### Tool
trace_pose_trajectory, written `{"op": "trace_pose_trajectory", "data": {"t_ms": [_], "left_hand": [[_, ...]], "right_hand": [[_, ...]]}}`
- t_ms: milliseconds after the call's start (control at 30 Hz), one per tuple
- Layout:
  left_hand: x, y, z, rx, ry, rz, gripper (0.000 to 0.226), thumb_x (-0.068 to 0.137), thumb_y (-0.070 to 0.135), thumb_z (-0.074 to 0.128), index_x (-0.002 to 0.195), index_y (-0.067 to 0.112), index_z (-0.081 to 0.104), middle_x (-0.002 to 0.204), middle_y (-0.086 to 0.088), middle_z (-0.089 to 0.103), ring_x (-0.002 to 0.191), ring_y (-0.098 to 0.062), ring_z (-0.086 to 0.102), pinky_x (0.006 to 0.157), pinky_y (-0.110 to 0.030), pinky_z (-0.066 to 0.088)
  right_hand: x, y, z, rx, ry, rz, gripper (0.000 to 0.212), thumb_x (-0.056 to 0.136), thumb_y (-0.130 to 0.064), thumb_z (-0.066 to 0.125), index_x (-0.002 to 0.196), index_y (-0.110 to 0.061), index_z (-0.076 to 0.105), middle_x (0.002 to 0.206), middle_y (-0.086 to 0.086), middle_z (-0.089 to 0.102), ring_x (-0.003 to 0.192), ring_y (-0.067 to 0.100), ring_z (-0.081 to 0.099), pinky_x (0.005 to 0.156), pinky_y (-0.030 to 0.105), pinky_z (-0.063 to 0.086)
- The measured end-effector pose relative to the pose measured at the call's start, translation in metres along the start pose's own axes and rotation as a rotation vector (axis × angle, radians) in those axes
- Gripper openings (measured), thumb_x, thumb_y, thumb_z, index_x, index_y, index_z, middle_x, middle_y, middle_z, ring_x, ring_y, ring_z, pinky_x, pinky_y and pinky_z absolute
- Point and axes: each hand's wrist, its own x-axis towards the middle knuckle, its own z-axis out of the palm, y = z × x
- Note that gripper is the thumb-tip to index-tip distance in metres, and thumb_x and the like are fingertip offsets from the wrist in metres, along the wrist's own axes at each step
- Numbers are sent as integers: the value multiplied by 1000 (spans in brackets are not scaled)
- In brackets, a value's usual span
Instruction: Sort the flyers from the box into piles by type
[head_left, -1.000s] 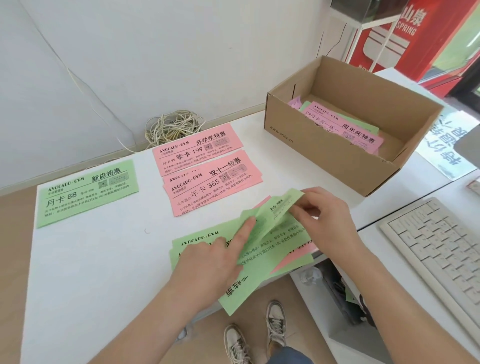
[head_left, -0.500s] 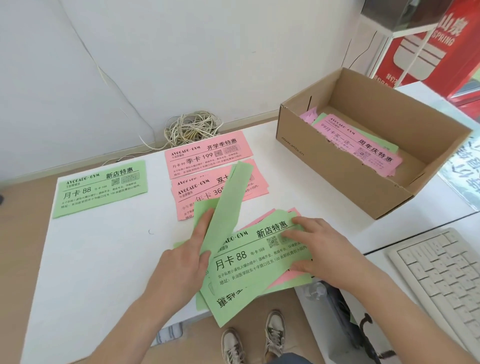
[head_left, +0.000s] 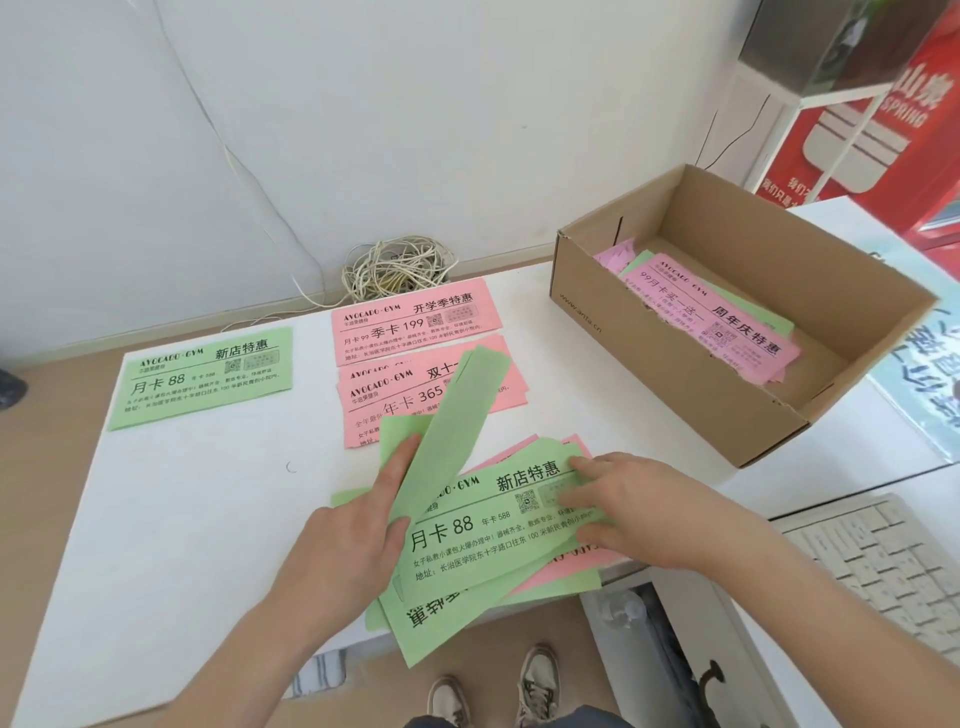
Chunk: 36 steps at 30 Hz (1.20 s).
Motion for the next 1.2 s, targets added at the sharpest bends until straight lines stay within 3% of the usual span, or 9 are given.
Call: {"op": "trace_pose_trajectory", "data": {"t_ms": [167, 300, 500, 633, 800, 867, 967, 1067, 1200], "left_hand": [[-1, 2, 0, 4, -3, 29, 85, 96, 33, 43, 130, 50, -33, 91, -4, 69, 75, -31, 63, 61, -34, 38], [-2, -2, 4, 92, 0, 180, 93, 91, 31, 50, 135, 51, -29, 79, 8, 63, 64, -23, 60, 55, -32, 44], [2, 5, -6, 89, -116, 213, 57, 96, 53, 25, 145, 48, -2, 82, 7, 48, 87, -20, 55, 74, -33, 44], [-1, 13, -11, 139, -174, 217, 63, 85, 73, 15, 143, 49, 8, 82, 7, 50, 91, -20, 58, 79, -32, 45], [5, 15, 1, 244, -59, 95, 52, 100, 39, 28, 147, 38, 7, 93, 0, 66, 84, -28, 62, 71, -33, 48], [5, 10, 2, 124, -24, 31, 62, 99, 34, 34, 149, 36, -2, 87, -4, 67, 79, -31, 62, 67, -34, 45], [-2, 10, 0, -73, 54, 2, 79, 97, 26, 44, 141, 45, -18, 92, -5, 68, 77, -32, 62, 66, -34, 42], [-6, 10, -1, -123, 83, 10, 87, 96, 23, 48, 133, 50, -26, 115, -3, 64, 82, -34, 62, 70, -35, 45], [-4, 11, -1, 15, 44, 41, 97, 96, 27, 47, 124, 52, -43, 104, -4, 67, 78, -33, 61, 65, -33, 42]], "right_hand": [[1, 7, 7, 190, 277, -48, 19, 94, -25, 53, 98, -26, 71, 103, -9, 62, 106, 18, 56, 84, 28, 45], [3, -3, 17, 440, 546, 67, 10, 87, -21, 67, 93, -23, 74, 117, -7, 63, 107, 15, 53, 93, 32, 45], [16, -10, 13, 634, 614, 122, 12, 85, -22, 67, 96, -24, 71, 117, -15, 55, 110, 14, 50, 94, 36, 45], [22, -11, 8, 645, 608, 107, 10, 85, -24, 69, 94, -19, 69, 116, -13, 55, 110, 14, 51, 94, 38, 45], [20, -13, -4, 983, 716, 205, 23, 90, -34, 61, 112, -35, 55, 117, -15, 52, 110, 4, 51, 87, 23, 47], [16, -3, -4, 1123, 685, 336, 33, 90, -42, 57, 122, -35, 50, 113, -8, 57, 105, 10, 56, 89, 30, 47], [2, 10, 6, 648, 404, 241, 49, 82, -48, 66, 127, -36, 50, 121, -8, 56, 115, 11, 50, 95, 31, 42], [-6, 7, 21, 277, 160, 104, 73, 77, -53, 69, 141, -41, 36, 148, -9, 31, 136, 12, 25, 107, 31, 34], [-3, 8, 26, 54, 171, 63, 60, 85, -51, 59, 140, -42, 37, 149, -7, 30, 133, 14, 30, 104, 32, 37]]}}
